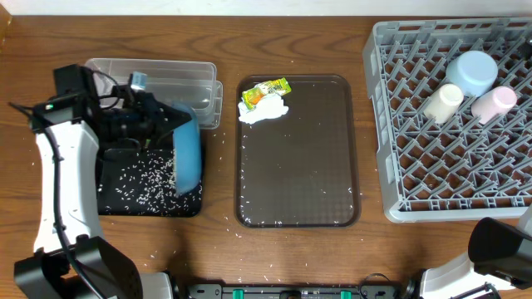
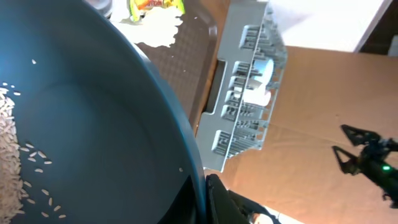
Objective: Sort waste into correct bins and load items into the dishwasher rack
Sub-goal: 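Tilt the blue bowl with the left gripper to pour rice onto the black tray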
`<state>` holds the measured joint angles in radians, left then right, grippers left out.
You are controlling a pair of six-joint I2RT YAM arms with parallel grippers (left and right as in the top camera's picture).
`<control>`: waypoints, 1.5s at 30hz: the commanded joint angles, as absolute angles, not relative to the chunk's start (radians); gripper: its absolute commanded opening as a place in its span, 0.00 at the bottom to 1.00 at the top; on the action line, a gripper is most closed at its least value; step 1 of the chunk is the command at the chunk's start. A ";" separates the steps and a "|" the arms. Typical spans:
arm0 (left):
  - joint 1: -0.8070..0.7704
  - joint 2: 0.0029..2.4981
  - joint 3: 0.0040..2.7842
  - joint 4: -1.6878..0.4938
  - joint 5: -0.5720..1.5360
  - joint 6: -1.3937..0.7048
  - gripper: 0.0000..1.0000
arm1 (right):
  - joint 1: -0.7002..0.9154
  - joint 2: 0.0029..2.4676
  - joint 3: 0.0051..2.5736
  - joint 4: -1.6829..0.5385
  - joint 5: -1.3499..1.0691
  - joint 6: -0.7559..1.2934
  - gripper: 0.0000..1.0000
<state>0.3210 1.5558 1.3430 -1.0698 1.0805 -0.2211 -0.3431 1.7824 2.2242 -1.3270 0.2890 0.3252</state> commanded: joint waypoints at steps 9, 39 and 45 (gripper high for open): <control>0.458 1.535 1.319 -1.151 1.266 -0.061 0.06 | -0.347 1.788 2.225 -1.328 0.307 0.313 0.99; 0.822 1.535 1.083 -1.153 1.573 0.075 0.06 | -0.347 1.788 2.225 -1.328 0.307 0.313 0.99; 0.860 1.535 1.083 -1.170 1.573 0.075 0.06 | -0.347 1.788 2.225 -1.328 0.307 0.313 0.99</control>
<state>0.8486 1.5558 1.0847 -1.1633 1.5246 0.0570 -0.3431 1.7824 2.2242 -1.3270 0.2890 0.3252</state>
